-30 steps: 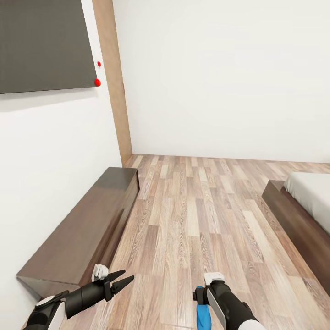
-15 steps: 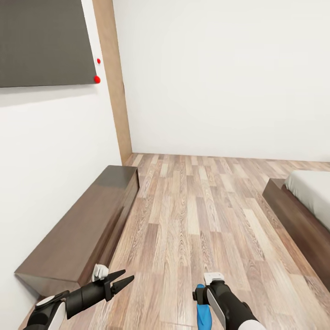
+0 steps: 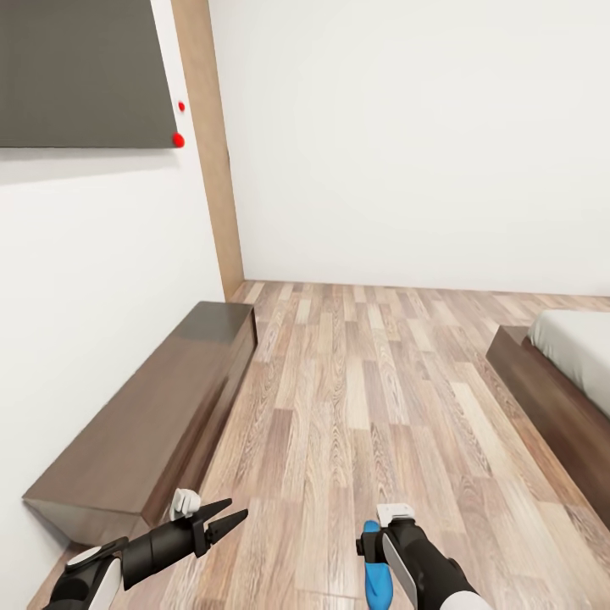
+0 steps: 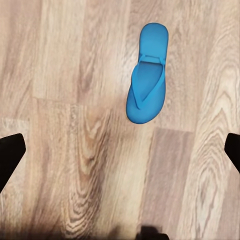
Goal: In the bedroom, move the book from the bed onto either nightstand, and place the two sandals side by side next to the bed.
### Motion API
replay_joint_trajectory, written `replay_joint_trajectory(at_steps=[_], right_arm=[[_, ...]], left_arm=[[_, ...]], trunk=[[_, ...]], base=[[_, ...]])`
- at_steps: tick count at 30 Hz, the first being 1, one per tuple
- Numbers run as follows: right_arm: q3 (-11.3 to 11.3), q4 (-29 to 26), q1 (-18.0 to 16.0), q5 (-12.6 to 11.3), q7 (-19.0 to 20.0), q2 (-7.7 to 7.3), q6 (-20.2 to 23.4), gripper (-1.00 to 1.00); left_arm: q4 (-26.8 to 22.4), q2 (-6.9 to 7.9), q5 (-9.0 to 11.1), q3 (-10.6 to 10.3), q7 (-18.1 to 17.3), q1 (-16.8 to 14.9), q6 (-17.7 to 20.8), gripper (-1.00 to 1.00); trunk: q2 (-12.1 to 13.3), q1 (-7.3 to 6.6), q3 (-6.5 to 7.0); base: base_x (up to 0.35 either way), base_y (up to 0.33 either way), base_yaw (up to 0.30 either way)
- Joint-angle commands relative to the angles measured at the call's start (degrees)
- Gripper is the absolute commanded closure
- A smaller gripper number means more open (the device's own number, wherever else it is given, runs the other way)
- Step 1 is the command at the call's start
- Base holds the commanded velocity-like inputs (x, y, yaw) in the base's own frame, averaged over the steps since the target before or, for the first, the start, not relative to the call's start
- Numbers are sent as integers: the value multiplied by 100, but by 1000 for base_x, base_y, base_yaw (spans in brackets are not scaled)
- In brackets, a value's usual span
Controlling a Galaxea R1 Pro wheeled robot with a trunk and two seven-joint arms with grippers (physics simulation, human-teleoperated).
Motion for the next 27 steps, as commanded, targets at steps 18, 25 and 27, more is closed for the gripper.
replay_joint_trajectory(at_steps=[18, 25, 27], right_arm=[[52, -123, -328, 9, -53, 23, -580, -100], [48, -123, -336, 8, -53, 24, -805, -100], [48, -123, -336, 9, -53, 24, -869, -100]], left_arm=[[-291, -135, 364, 25, -254, -327, 366, -100], [-284, -117, 590, 36, -258, -354, 591, -100], [-286, -116, 655, 41, -258, -353, 655, -100]], trunk=[[-244, 132, -113], [-244, 132, -113], [-244, 132, -113]], base=[[0, 0, 0], [0, 0, 0], [0, 0, 0]])
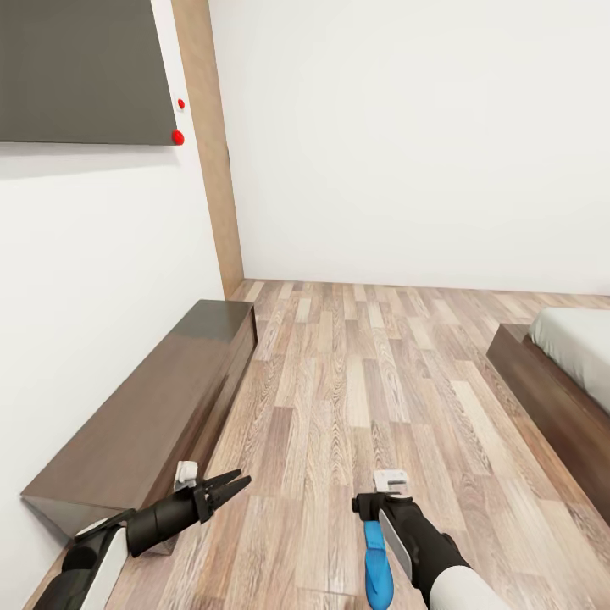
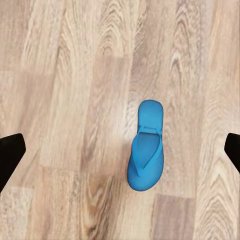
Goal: In the bedroom, move the book from the bed onto either nightstand, and place the two sandals side by side next to the bed.
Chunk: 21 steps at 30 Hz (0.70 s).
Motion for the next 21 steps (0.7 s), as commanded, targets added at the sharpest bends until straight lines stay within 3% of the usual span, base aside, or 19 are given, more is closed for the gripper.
replay_joint_trajectory(at_steps=[1, 12, 13, 21], right_arm=[[23, -10, -1, 0, -30, -2, 3, -100], [23, -10, -1, -4, -30, -1, -350, -100], [23, -10, -1, -4, -30, -1, -2068, -100], [23, -10, -1, -5, -30, -1, -2068, -100]], left_arm=[[1, 1, 59, 2, -8, -3, 74, -100], [5, 2, 414, 6, -1, 0, 75, -100], [5, 2, 825, 6, 0, 2, 75, -100], [5, -3, 825, 3, 8, 3, 75, -100]], trunk=[[-2, -1, -5], [-2, -1, -5], [-2, -1, -5], [-2, -1, -5]], base=[[0, 0, 0], [0, 0, 0], [0, 0, 0], [0, 0, 0]])
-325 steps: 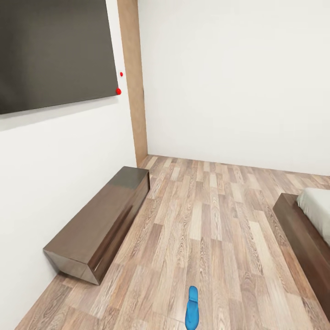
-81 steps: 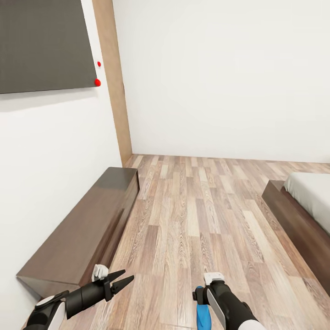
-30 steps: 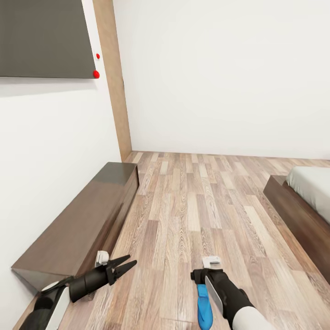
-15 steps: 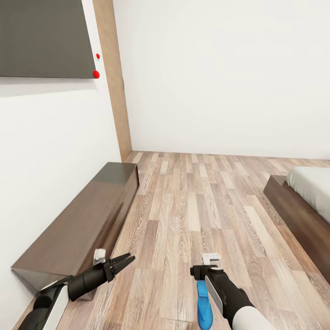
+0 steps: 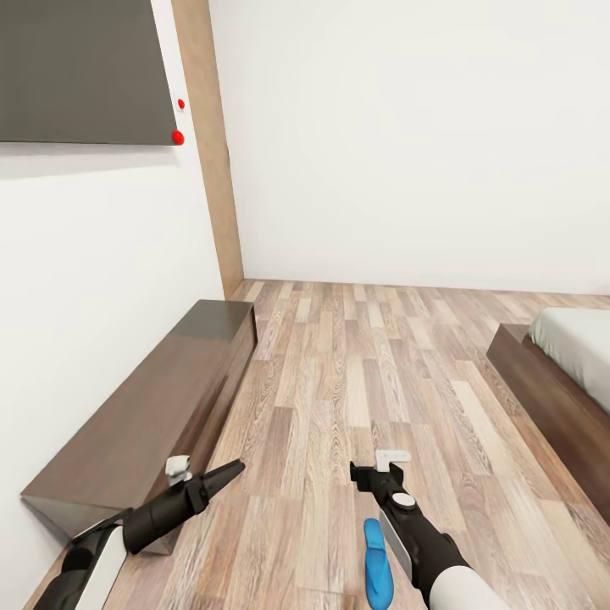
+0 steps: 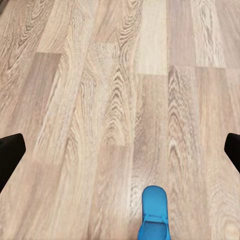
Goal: In the bedroom, move the book from the bed onto either nightstand, and place the two sandals side by side next to the bed.
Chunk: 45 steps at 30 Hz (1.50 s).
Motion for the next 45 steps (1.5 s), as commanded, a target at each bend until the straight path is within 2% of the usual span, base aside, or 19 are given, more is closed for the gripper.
replay_joint_trajectory(at_steps=[1, 19, 26, 27, 31, 34, 45], right_arm=[[24, -4, -2, -1, -38, -3, 13, -100], [24, -4, -2, -1, -38, -1, 13, -100], [12, -11, -4, -6, -77, -3, 130, -100], [10, -23, -6, -7, -79, -4, 213, -100], [7, -89, -26, -3, -82, -5, 1508, -100], [6, -309, -34, -1, -82, -9, 2175, -100], [0, -461, -80, -1, -86, -8, 2834, -100]], left_arm=[[0, -1, 26, -1, -7, -3, 51, -100], [10, -4, 26, -16, 2, -1, 42, -100], [29, -4, 26, -19, 25, -1, 42, -100], [31, -7, 24, -24, 51, -1, 42, -100], [28, -5, 18, -24, 138, -1, 42, -100], [29, -5, 18, -19, 153, -1, 42, -100], [27, -4, 14, 8, 160, -1, 42, -100]], trunk=[[-2, -1, -5], [-684, 372, -310], [-684, 372, -310], [-684, 372, -310], [-684, 372, -310], [-684, 372, -310], [-684, 372, -310]], base=[[0, 0, 0], [0, 0, 0], [0, 0, 0], [0, 0, 0], [0, 0, 0], [0, 0, 0], [0, 0, 0]])
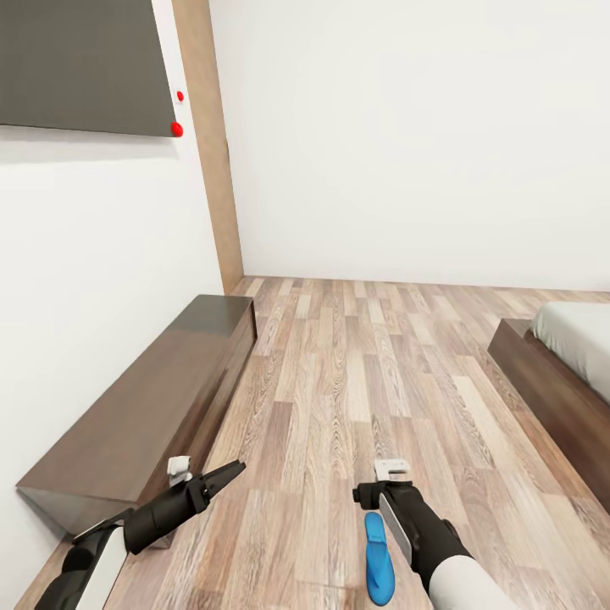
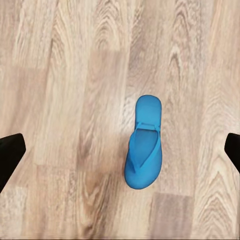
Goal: In the bedroom, move the book from the bed onto either nightstand, and place the two sandals side by side next to the bed.
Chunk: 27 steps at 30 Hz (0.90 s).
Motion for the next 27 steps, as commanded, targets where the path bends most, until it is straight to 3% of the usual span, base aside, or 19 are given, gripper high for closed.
replay_joint_trajectory(at_steps=[1, 27], right_arm=[[18, -6, -3, -10, -26, -1, 67, -100], [15, -3, -3, -11, -26, 2, 71, -100]], left_arm=[[0, 1, 23, 4, -6, -3, 50, -100], [4, 0, 29, -28, 134, -3, 41, -100]], trunk=[[-42, 21, -23], [-1085, 592, -490]], base=[[0, 0, 0], [0, 0, 0]])
